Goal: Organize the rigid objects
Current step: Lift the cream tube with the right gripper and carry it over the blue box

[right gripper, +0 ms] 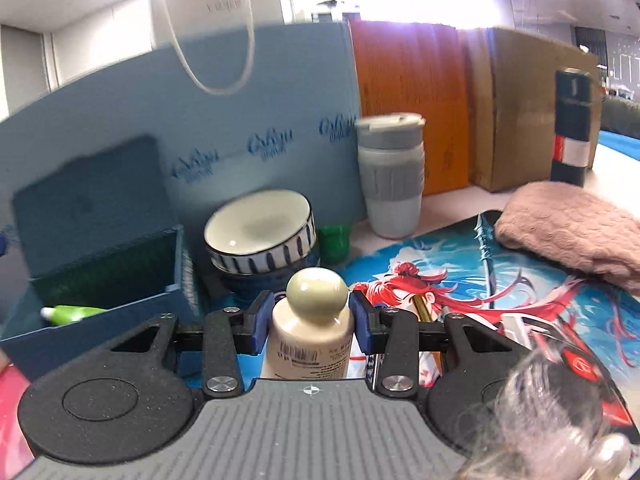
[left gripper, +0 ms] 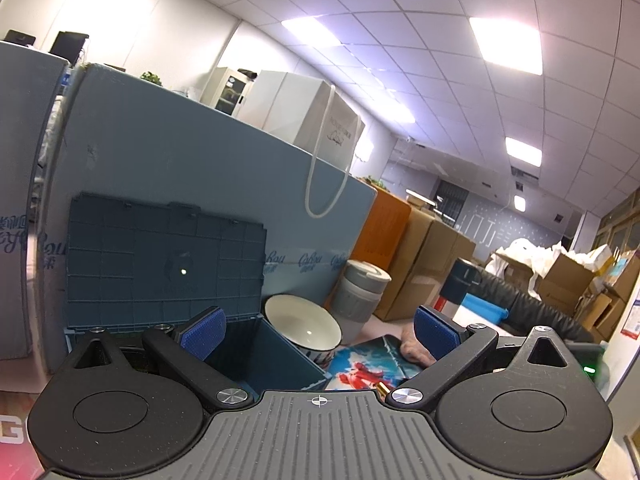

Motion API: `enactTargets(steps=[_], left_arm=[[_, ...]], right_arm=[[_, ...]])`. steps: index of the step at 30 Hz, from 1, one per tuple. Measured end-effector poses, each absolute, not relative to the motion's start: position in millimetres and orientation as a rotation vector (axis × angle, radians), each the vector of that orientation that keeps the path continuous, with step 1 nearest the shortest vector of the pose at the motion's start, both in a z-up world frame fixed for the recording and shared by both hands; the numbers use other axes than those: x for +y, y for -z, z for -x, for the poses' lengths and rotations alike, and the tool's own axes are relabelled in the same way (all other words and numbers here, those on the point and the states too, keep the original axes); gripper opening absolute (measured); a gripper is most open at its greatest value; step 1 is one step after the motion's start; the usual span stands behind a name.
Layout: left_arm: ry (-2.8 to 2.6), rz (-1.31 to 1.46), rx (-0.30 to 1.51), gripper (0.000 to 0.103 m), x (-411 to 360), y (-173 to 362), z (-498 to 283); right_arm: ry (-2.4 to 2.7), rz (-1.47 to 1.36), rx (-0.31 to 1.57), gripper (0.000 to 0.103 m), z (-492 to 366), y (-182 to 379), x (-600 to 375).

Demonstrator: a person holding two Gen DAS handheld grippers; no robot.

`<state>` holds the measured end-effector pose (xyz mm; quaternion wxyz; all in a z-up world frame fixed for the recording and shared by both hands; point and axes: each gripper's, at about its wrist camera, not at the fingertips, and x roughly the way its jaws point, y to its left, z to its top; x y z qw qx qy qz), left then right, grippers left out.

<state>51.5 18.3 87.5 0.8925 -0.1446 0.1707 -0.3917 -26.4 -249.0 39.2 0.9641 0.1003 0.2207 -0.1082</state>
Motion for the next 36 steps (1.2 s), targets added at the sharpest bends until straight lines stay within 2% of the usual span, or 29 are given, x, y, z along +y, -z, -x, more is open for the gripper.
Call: enactTargets(steps=[8, 18, 27, 36], left_arm=[[0.764, 0.314, 0.380, 0.102, 31, -87, -62], [0.677, 0.338, 0.427, 0.103, 66, -82, -83], [0.580, 0.420, 0.425, 0.103, 101, -76, -95], [0.554, 0.457, 0.436, 0.103, 117, -72, -100]], right_arm=[[0.198, -0.161, 0.308, 0.038, 54, -82, -221], [-0.017, -0.153, 0.235, 0.038, 31, -119, -169], [-0.159, -0.234, 0.240, 0.038, -15, -126, -116], [-0.136, -0.383, 0.278, 0.038, -55, -100, -104]])
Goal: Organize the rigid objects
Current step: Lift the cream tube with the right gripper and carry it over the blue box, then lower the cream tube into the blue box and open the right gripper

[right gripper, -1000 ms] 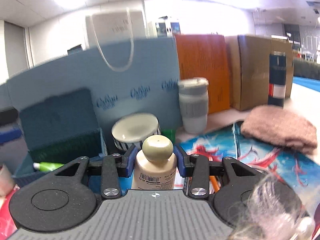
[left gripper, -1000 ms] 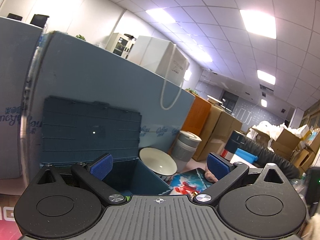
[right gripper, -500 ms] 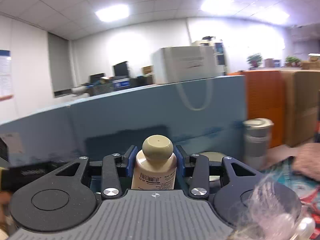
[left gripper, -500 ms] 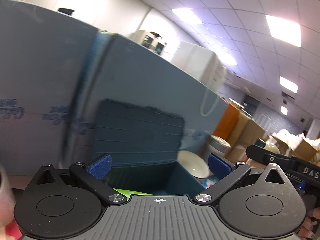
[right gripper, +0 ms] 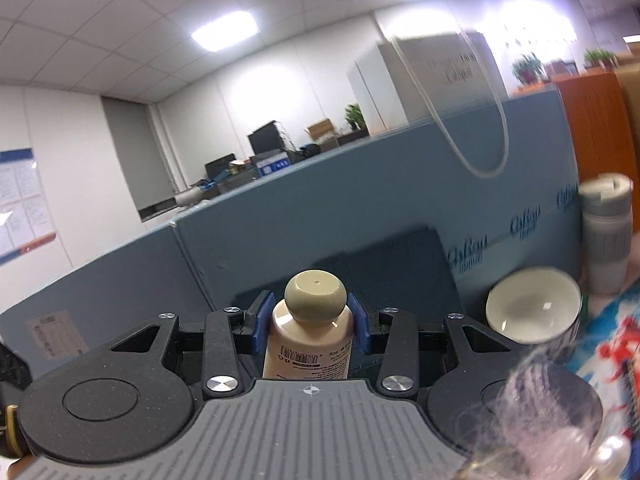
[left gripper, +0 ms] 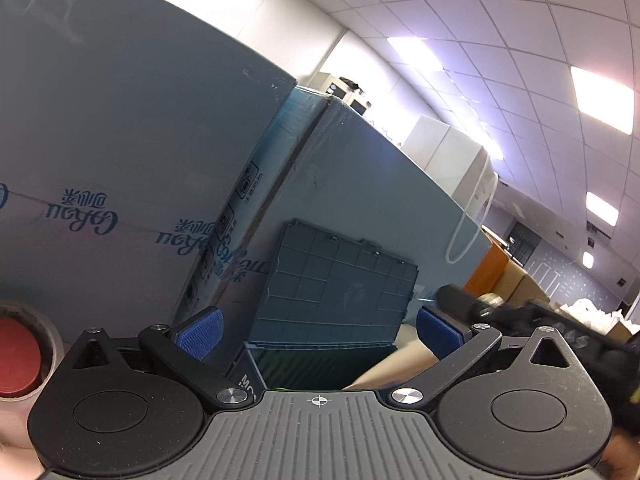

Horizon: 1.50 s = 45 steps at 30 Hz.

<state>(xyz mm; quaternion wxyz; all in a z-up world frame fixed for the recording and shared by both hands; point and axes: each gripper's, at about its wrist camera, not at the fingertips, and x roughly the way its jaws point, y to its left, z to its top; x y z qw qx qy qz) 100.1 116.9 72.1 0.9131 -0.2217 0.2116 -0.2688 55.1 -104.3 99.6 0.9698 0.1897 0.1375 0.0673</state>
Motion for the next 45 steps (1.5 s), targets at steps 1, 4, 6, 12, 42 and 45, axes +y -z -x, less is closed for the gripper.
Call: enactTargets(steps=[1, 4, 6, 12, 42, 45], left_arm=[[0.554, 0.457, 0.436, 0.103, 117, -72, -100], [0.555, 0.459, 0.438, 0.103, 117, -71, -100], [0.553, 0.461, 0.440, 0.103, 118, -71, -101], [0.554, 0.466, 0.442, 0.103, 119, -70, -101], [0.569, 0.491, 0.426, 0.103, 127, -69, -98], [0.571, 0.489, 0.425, 0.103, 127, -70, -97]], right_arm=[[-0.133, -0.386, 0.290, 0.038, -58, -95, -103], [-0.126, -0.357, 0.319, 0.038, -66, -84, -95], [-0.129, -0.351, 0.337, 0.038, -70, -80, -93], [-0.124, -0.363, 0.395, 0.038, -78, -71, -95], [-0.135, -0.401, 0.466, 0.038, -77, -74, -89], [-0.136, -0.399, 0.465, 0.038, -77, -74, -89]])
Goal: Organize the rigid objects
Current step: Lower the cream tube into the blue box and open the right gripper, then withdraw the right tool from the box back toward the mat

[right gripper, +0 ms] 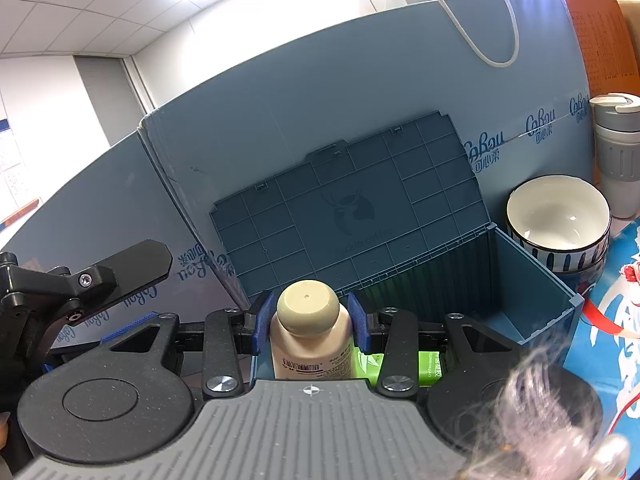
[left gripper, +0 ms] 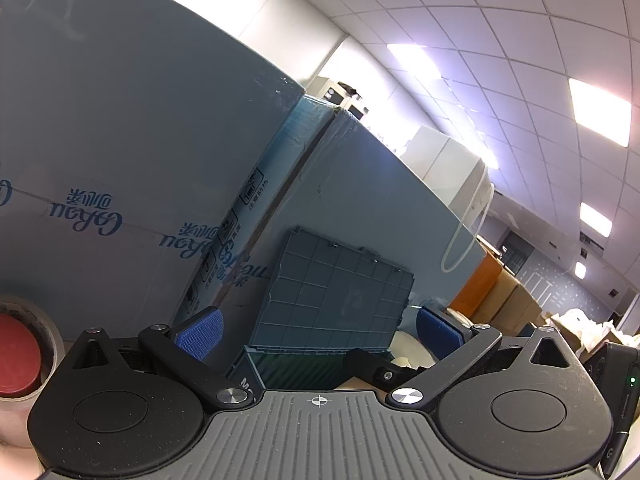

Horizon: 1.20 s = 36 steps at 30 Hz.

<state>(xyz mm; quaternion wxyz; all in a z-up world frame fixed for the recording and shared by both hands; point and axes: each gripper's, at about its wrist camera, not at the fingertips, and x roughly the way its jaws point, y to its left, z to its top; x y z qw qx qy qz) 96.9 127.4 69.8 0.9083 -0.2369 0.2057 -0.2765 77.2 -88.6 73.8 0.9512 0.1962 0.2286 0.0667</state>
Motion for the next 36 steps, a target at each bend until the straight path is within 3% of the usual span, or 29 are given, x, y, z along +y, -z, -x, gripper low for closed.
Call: enactTargets(steps=[22, 24, 26, 36], left_arm=[[0.573, 0.492, 0.423, 0.103, 129, -70, -97], [0.572, 0.491, 0.424, 0.103, 129, -70, -97], [0.572, 0.490, 0.425, 0.103, 128, -70, -97], [0.573, 0.489, 0.424, 0.103, 128, -70, -96]], right_arm=[[-0.124, -0.346, 0.480, 0.038, -80, -72, -83], [-0.118, -0.337, 0.486, 0.036, -80, -67, -83], [-0.112, -0.343, 0.501, 0.028, -83, -63, -85], [-0.091, -0.354, 0.506, 0.029, -83, -57, -91]])
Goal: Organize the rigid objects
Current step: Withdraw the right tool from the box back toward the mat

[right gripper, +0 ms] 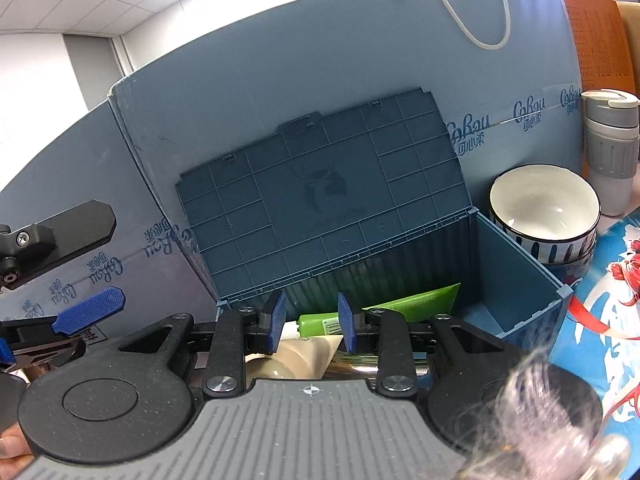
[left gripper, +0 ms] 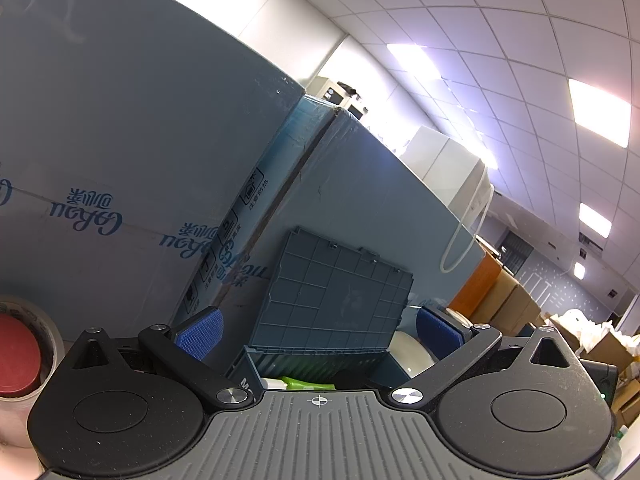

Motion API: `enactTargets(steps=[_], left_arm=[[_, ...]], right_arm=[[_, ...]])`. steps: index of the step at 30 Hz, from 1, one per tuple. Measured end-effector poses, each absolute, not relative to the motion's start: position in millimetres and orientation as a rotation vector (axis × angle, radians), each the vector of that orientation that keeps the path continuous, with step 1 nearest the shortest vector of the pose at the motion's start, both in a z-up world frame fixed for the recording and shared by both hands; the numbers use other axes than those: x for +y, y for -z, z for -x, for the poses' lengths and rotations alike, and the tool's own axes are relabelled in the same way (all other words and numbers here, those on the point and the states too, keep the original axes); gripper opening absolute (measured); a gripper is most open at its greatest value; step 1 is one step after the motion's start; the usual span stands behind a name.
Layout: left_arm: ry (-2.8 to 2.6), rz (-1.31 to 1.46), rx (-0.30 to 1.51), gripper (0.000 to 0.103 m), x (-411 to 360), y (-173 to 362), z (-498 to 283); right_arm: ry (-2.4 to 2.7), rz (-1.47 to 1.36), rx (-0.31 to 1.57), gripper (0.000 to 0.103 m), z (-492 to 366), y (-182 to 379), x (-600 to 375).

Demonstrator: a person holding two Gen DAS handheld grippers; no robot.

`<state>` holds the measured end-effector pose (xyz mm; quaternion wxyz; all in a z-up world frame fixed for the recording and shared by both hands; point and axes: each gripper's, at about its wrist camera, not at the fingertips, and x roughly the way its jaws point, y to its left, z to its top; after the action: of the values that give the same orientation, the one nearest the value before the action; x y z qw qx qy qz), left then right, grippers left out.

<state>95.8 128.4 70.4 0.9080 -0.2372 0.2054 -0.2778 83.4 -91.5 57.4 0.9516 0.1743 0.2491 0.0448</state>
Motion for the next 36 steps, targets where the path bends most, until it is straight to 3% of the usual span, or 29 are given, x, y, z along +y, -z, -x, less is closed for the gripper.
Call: enactTargets(steps=[7, 21, 32, 36], left_arm=[[0.577, 0.486, 0.421, 0.103, 128, -71, -95], [0.605, 0.460, 0.413, 0.103, 119, -76, -91], [0.692, 0.476, 0.355, 0.103, 104, -89, -76], [0.722, 0.462, 0.335, 0.103, 92, -95, -68]], right_arm=[[-0.096, -0.356, 0.488, 0.030, -77, -63, -91], [-0.068, -0.400, 0.408, 0.066, -49, -75, -105], [-0.021, -0.427, 0.319, 0.082, -13, -85, -133], [-0.008, -0.443, 0.304, 0.084, -2, -84, -144]])
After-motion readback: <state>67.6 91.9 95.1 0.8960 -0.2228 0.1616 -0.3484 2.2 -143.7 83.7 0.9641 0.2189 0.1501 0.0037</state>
